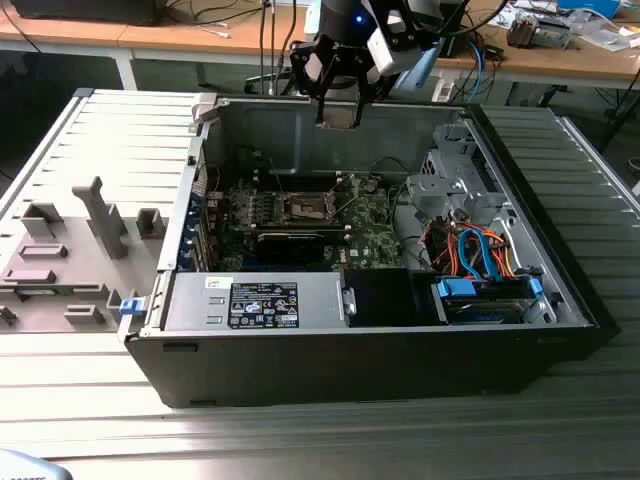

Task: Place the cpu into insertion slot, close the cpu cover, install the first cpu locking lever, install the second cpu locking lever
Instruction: 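Place the cpu into insertion slot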

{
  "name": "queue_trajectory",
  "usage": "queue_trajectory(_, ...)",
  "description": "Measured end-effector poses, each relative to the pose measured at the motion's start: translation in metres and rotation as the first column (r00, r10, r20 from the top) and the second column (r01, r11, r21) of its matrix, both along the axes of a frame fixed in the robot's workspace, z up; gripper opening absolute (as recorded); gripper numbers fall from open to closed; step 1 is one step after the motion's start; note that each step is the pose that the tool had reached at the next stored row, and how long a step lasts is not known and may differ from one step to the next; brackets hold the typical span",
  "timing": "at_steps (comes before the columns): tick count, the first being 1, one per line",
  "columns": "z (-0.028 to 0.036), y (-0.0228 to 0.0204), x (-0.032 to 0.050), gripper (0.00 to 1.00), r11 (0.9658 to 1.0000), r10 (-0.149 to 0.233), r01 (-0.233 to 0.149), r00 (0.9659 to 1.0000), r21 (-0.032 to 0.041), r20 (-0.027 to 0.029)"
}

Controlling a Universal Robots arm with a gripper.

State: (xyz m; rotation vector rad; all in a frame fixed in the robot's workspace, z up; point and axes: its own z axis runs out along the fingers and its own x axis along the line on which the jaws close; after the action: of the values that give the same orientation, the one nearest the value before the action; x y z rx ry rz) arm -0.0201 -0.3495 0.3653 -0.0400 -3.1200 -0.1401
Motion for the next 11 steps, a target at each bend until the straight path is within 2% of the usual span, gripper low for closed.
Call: queue_trajectory(11, -0.0021, 0.0, -0.0011, 0.54, 1.0, 0.0, 0.0, 1.0, -0.0001, 0.0)
